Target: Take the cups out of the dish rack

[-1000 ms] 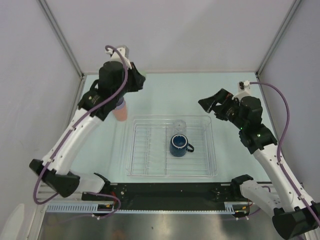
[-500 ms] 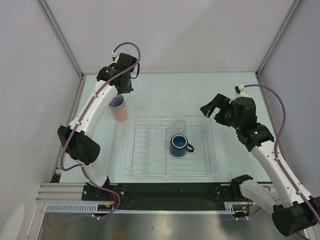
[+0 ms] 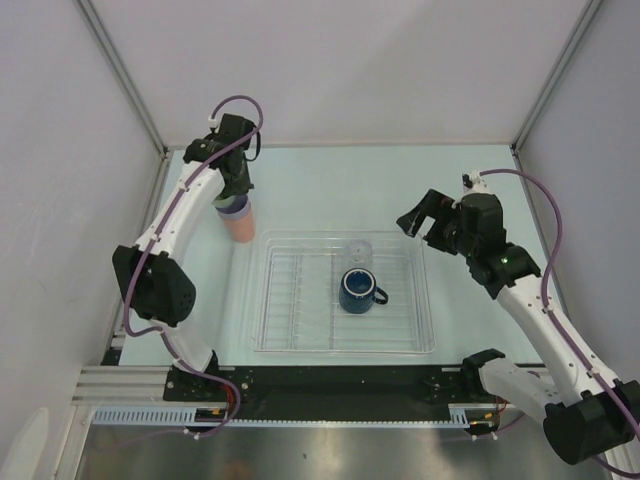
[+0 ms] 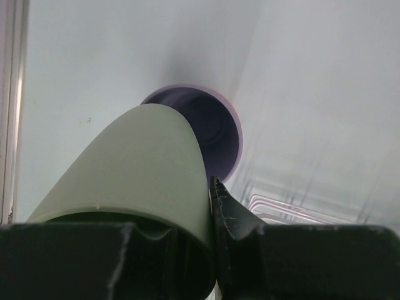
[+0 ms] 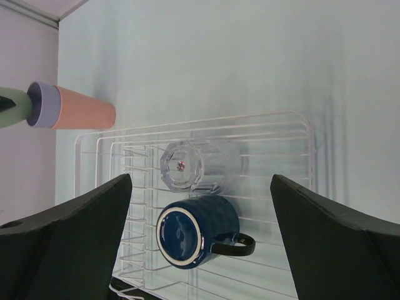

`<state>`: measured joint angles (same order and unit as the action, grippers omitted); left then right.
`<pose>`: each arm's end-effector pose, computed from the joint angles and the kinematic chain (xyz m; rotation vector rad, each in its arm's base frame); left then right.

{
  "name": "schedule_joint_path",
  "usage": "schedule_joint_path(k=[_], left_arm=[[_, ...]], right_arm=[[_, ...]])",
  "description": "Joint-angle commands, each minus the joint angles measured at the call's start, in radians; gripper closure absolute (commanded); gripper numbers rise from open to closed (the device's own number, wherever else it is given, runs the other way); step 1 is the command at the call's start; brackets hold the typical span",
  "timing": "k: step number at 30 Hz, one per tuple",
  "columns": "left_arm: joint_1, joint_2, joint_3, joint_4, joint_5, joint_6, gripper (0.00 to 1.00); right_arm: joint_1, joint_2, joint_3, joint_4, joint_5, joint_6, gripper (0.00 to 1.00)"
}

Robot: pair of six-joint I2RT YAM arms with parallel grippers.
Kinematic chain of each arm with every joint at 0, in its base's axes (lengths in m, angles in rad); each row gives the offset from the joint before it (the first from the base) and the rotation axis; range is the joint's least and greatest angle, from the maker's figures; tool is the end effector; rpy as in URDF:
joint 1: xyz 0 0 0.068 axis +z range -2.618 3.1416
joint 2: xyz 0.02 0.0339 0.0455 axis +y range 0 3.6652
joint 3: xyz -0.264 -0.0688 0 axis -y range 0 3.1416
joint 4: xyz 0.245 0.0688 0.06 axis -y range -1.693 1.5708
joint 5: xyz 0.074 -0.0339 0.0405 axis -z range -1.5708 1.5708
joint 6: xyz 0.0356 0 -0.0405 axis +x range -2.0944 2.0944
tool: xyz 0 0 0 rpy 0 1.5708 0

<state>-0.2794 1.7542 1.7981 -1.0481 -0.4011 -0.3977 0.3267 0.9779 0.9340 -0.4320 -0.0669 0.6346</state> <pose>0.3572 -0.0880 0.3537 -0.2920 2.4577 0.2348 0.2050 0.0720 0.3315 0.2813 2.0935 0.6579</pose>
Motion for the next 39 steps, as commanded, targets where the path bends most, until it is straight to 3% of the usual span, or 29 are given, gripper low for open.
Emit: schedule_joint_path(k=[1, 10, 16, 25, 31, 39], left_arm=[[0.011, -0.016, -0.034, 0.082, 0.076, 0.019, 1.0], [0.016, 0.007, -0.098, 0.145, 0.156, 0.02, 1.0], [0.017, -0.004, -0.095, 0.155, 0.157, 0.028, 0.7], [0.017, -0.102, -0.052, 0.184, 0.116, 0.016, 0.4], [-0.02, -0.278, -0.135, 0.342, 0.114, 0.002, 0.39], [-0.119, -0.527, -0.362, 0.54, 0.185, -0.026, 0.37]], right_arm=[[0.008, 0.008, -0.006, 0.032, 0.004, 0.0, 0.02], [0.018, 0.033, -0.017, 0.044, 0.01, 0.005, 0.02], [0.021, 0.036, -0.015, 0.038, 0.018, 0.0, 0.02], [0.046, 0.038, -0.014, 0.049, 0.021, -0.004, 0.02], [0.138, 0.019, 0.02, 0.024, 0.105, -0.061, 0.02], [0.44, 0.082, 0.054, -0.069, 0.33, -0.128, 0.02]])
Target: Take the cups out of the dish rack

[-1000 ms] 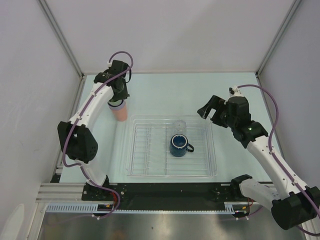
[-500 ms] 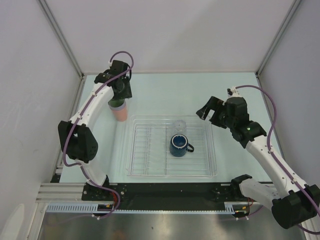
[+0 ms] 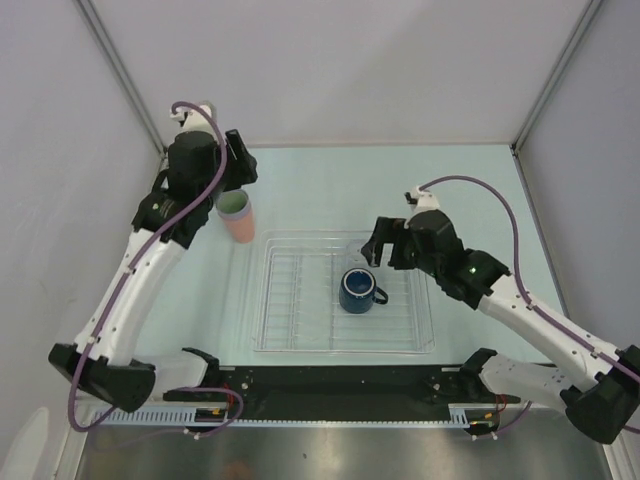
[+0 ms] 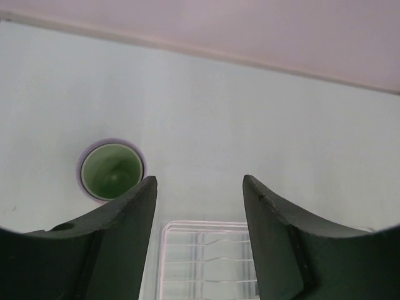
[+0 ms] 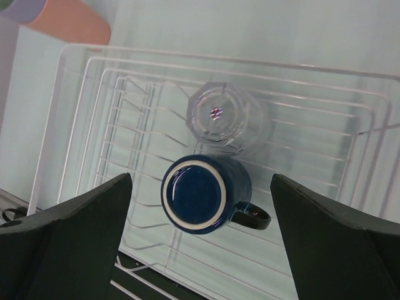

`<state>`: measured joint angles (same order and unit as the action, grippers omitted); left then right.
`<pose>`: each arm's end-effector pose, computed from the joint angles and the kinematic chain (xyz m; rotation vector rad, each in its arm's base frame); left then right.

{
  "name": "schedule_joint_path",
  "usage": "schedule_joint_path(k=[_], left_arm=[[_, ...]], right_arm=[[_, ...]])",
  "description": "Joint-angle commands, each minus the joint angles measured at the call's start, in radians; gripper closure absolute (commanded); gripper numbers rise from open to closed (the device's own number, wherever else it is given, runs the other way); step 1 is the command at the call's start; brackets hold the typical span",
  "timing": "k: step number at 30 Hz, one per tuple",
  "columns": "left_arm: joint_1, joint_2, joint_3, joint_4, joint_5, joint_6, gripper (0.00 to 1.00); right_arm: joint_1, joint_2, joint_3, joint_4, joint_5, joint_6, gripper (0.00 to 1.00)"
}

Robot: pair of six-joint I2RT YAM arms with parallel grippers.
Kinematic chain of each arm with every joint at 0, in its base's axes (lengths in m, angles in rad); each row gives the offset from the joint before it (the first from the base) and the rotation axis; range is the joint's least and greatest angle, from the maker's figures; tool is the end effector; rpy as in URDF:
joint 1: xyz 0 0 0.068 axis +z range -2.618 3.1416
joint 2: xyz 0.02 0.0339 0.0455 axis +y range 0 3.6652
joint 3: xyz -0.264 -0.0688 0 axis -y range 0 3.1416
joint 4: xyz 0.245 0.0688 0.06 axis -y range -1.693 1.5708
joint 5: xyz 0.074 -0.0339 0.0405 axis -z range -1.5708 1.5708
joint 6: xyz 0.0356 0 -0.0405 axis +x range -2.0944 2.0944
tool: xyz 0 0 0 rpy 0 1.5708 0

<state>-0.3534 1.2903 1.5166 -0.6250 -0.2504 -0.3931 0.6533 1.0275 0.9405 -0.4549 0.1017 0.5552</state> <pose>0.2584 -0.0859 0.4385 -0.2024 1.9539 -0.2444 0.1821 0.1348 0.3215 -0.0440 2.1702 0.6059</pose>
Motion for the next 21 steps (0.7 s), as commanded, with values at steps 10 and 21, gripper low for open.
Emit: schedule_joint_path(k=[10, 21], left_arm=[[-0.234, -0.22, -0.335, 0.174, -0.023, -0.049, 0.37], [-0.288, -0.255, -0.435, 0.2, -0.02, -0.076, 0.37]], right_arm=[[0.33, 0.069, -0.014, -0.083, 0.311, -0.044, 0.03], [0.411, 0.247, 0.003, -0.047, 0.332, -0.063, 0.03]])
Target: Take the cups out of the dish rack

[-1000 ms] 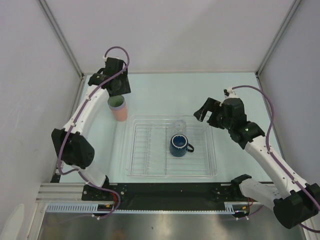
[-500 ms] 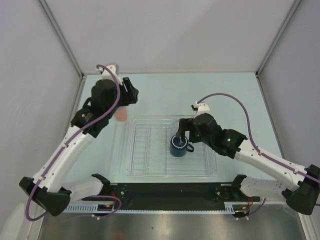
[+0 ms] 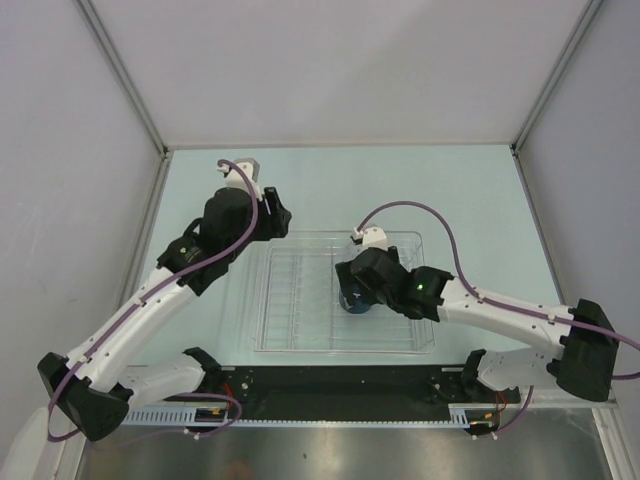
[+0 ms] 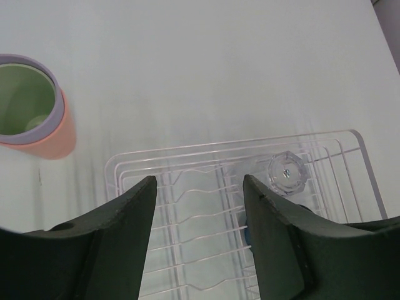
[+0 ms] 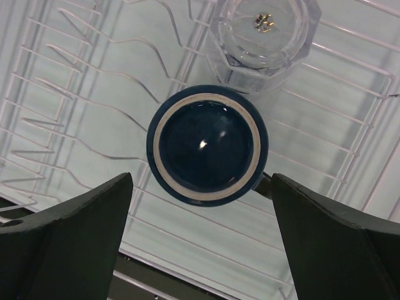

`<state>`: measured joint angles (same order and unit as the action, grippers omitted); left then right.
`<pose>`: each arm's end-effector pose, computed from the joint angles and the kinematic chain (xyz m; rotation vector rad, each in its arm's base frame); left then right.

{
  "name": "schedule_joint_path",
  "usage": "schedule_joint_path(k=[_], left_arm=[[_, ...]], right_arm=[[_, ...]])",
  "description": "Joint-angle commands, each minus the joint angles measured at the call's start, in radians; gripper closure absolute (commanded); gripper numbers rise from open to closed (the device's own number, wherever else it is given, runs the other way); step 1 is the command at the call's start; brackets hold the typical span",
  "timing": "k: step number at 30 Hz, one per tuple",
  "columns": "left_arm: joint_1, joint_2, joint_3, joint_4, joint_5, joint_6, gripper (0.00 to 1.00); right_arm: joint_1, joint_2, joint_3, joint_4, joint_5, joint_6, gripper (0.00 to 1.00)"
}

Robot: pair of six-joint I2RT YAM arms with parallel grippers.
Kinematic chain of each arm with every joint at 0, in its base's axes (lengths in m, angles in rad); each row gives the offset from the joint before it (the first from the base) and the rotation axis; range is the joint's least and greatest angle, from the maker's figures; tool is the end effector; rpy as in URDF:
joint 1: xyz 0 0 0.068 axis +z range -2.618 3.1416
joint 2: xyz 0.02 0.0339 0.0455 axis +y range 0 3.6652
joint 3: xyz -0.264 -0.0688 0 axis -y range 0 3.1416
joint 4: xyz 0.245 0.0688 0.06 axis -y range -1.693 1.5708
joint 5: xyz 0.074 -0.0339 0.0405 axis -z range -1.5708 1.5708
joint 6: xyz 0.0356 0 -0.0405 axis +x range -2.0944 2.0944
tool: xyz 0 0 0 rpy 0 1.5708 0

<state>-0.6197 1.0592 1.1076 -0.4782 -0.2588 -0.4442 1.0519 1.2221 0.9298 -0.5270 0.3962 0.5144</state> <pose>0.1934 -0.1268 0.3703 0.0089 2.0108 -0.4275 0.1382 0.2143 0.2704 -0.4397 2.2898 0.3163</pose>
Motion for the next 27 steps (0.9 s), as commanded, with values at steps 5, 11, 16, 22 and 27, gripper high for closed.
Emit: schedule_joint_path(k=[5, 11, 16, 22, 27], left_arm=[[-0.032, -0.03, -0.058, 0.064, -0.014, -0.033, 0.37], [-0.043, -0.018, -0.078, 0.081, -0.005, -0.042, 0.37], [-0.052, -0.005, -0.084, 0.087, -0.005, -0.045, 0.37], [-0.061, 0.001, -0.092, 0.095, -0.007, -0.05, 0.37], [-0.074, 0.008, -0.103, 0.099, -0.007, -0.057, 0.38]], right_arm=[[0.013, 0.12, 0.001, 0.056, 0.064, -0.045, 0.02], [0.007, 0.201, -0.002, 0.096, 0.06, -0.076, 0.02], [-0.009, 0.228, -0.02, 0.131, 0.014, -0.083, 0.06], [-0.02, 0.235, -0.069, 0.166, -0.055, -0.071, 0.13], [-0.03, 0.29, -0.086, 0.185, -0.125, -0.068, 0.38]])
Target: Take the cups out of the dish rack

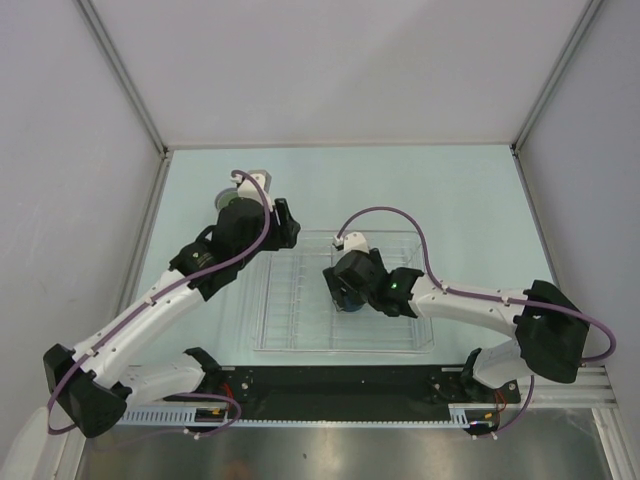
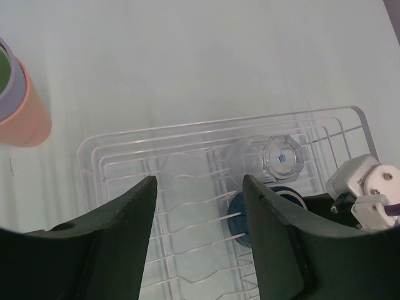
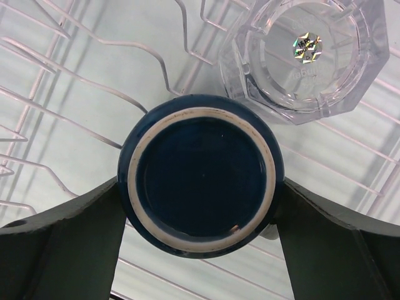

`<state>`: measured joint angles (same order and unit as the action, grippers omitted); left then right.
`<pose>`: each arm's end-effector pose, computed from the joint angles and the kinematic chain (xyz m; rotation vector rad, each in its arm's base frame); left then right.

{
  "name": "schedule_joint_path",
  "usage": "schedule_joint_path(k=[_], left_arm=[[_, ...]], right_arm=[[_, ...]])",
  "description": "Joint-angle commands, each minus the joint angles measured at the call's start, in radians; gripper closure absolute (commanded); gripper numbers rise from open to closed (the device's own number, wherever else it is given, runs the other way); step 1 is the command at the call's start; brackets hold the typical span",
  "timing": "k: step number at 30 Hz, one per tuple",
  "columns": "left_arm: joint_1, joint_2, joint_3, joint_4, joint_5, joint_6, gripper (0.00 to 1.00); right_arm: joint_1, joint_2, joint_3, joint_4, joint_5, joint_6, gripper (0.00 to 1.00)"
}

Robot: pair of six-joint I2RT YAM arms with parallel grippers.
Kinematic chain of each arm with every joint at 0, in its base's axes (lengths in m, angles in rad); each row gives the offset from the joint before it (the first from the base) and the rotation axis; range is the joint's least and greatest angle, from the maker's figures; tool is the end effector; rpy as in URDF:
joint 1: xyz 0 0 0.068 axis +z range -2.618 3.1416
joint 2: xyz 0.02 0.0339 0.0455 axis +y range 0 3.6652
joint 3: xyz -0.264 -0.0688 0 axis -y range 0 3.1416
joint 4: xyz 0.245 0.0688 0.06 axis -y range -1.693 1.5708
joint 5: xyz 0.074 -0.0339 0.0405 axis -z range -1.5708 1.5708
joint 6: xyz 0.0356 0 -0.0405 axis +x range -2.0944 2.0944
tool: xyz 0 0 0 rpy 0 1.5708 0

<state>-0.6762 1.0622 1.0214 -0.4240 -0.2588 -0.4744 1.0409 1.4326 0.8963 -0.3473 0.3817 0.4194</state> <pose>0.1895 -0.1403 0.3454 0.0425 2.0498 -0.4632 0.1594 0.2459 0.2186 -0.5703 2.3132 0.2251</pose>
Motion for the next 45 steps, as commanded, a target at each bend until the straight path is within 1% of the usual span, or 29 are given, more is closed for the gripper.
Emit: schedule_joint_path(k=[1, 2, 4, 9, 11, 15, 19, 21, 24, 25, 26, 27, 28, 29, 31, 32, 33, 34, 35, 37, 38, 39, 40, 41, 43, 44, 45], left_arm=[[-0.02, 0.004, -0.017, 0.045, -0.007, -0.027, 0.37], [-0.02, 0.004, -0.02, 0.045, -0.008, -0.029, 0.38], [-0.023, 0.002, -0.021, 0.045, -0.011, -0.029, 0.38], [-0.029, -0.002, -0.024, 0.045, -0.019, -0.027, 0.38], [-0.029, -0.001, -0.024, 0.047, -0.019, -0.027, 0.39], [-0.033, 0.004, -0.024, 0.056, -0.031, -0.03, 0.39], [-0.04, 0.013, -0.018, 0.071, -0.03, -0.039, 0.39], [-0.045, 0.021, -0.015, 0.077, -0.025, -0.046, 0.39], [-0.049, 0.019, -0.021, 0.102, -0.001, -0.061, 0.39], [-0.049, 0.016, -0.032, 0.113, 0.013, -0.073, 0.39], [-0.049, 0.009, -0.04, 0.126, 0.029, -0.079, 0.39], [-0.049, 0.001, -0.052, 0.164, 0.042, -0.087, 0.4], [-0.049, -0.01, -0.081, 0.189, 0.081, -0.105, 0.39], [-0.049, -0.021, -0.098, 0.215, 0.096, -0.116, 0.4], [-0.049, -0.059, -0.156, 0.304, 0.151, -0.141, 0.39], [-0.049, -0.074, -0.177, 0.342, 0.18, -0.144, 0.4], [-0.051, -0.103, -0.204, 0.419, 0.202, -0.151, 0.4], [-0.049, -0.119, -0.251, 0.48, 0.231, -0.173, 0.4], [-0.049, -0.132, -0.273, 0.558, 0.242, -0.188, 0.4], [-0.049, -0.16, -0.334, 0.637, 0.251, -0.22, 0.39], [-0.049, -0.166, -0.351, 0.718, 0.303, -0.231, 0.39], [-0.051, -0.168, -0.377, 0.756, 0.326, -0.251, 0.38], [-0.049, -0.168, -0.388, 0.792, 0.343, -0.262, 0.38], [-0.049, -0.163, -0.398, 0.862, 0.38, -0.273, 0.38], [-0.051, -0.159, -0.423, 0.936, 0.411, -0.297, 0.38], [-0.049, -0.156, -0.429, 0.991, 0.418, -0.302, 0.38], [-0.049, -0.153, -0.432, 1.01, 0.427, -0.305, 0.38]], right_arm=[[-0.019, 0.084, -0.053, 0.005, -0.112, 0.03, 0.46], [-0.019, 0.084, -0.054, 0.005, -0.112, 0.032, 0.71], [-0.019, 0.075, -0.053, 0.001, -0.101, 0.039, 0.99], [-0.012, 0.009, -0.03, -0.047, -0.029, 0.053, 1.0], [-0.009, -0.05, -0.014, -0.093, -0.001, 0.065, 1.0], [0.004, -0.168, 0.076, -0.179, 0.055, 0.064, 1.0], [0.001, -0.27, 0.157, -0.246, 0.066, 0.047, 1.0], [-0.002, -0.293, 0.191, -0.268, 0.069, 0.047, 1.0], [-0.025, -0.357, 0.19, -0.243, 0.054, 0.064, 1.0], [-0.042, -0.379, 0.176, -0.219, 0.036, 0.067, 1.0], [-0.063, -0.441, 0.159, -0.19, -0.022, 0.073, 1.0], [-0.121, -0.471, 0.139, -0.114, -0.062, 0.081, 1.0], [-0.152, -0.506, 0.089, -0.073, -0.145, 0.09, 1.0], [-0.186, -0.556, 0.069, -0.038, -0.193, 0.11, 1.0], [-0.282, -0.61, 0.003, 0.075, -0.28, 0.136, 1.0], [-0.32, -0.632, -0.017, 0.115, -0.369, 0.148, 1.0], [-0.352, -0.653, -0.029, 0.181, -0.42, 0.185, 1.0], [-0.413, -0.655, -0.048, 0.211, -0.504, 0.203, 1.0], [-0.439, -0.655, -0.056, 0.27, -0.544, 0.229, 1.0], [-0.49, -0.661, -0.086, 0.339, -0.627, 0.294, 1.0], [-0.504, -0.667, -0.123, 0.457, -0.647, 0.315, 1.0], [-0.521, -0.67, -0.141, 0.505, -0.673, 0.337, 1.0], [-0.536, -0.67, -0.16, 0.555, -0.731, 0.396, 1.0], [-0.57, -0.667, -0.196, 0.665, -0.757, 0.427, 1.0], [-0.604, -0.647, -0.229, 0.775, -0.837, 0.534, 1.0], [-0.633, -0.638, -0.244, 0.865, -0.855, 0.571, 1.0], [-0.642, -0.63, -0.263, 0.895, -0.866, 0.594, 1.0]])
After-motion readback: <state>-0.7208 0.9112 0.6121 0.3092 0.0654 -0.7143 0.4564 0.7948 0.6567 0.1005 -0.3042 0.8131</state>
